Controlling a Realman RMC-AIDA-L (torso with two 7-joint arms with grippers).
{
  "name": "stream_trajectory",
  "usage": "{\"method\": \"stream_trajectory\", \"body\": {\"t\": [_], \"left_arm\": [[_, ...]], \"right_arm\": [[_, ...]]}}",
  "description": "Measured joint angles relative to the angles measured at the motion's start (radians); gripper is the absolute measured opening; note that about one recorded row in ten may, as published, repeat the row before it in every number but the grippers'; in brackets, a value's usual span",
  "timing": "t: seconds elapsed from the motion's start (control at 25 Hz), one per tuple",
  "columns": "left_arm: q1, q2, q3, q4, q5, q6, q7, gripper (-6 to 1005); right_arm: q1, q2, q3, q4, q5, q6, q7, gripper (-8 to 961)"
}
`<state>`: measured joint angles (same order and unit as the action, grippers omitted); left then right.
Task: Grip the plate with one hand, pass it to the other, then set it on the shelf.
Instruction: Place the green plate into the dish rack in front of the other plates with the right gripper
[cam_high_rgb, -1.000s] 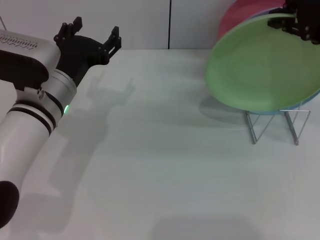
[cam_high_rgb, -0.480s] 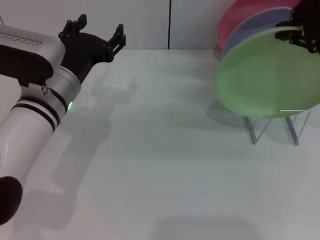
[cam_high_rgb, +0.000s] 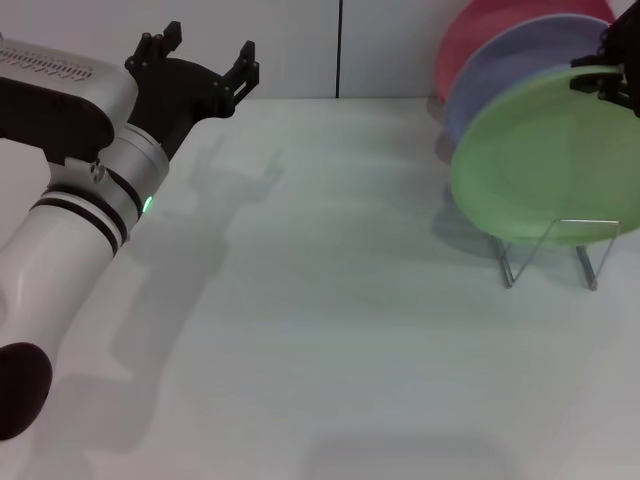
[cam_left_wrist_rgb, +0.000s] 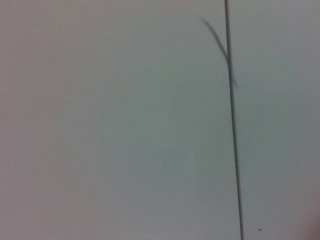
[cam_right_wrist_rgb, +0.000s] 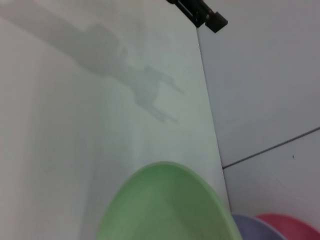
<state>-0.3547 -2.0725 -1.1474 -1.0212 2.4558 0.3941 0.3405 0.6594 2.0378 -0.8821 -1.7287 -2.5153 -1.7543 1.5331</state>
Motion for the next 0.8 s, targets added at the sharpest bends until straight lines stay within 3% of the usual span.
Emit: {"method": "stream_trajectory", "body": {"t": [0.64,0.8], "left_arm": [[-0.031,0.000,0.006,0.025,-0.012,0.000,0.000,861],[-0.036,0.000,0.007,0.033,-0.012,0.002,0.000,861]], "right_arm": [[-0.065,0.038,-0.036,-0.032,-0.128,0.046,0.015,92],[-0.079,0.041,-0.055,-0.032,-0.146,0.042,0.051,250]]}}
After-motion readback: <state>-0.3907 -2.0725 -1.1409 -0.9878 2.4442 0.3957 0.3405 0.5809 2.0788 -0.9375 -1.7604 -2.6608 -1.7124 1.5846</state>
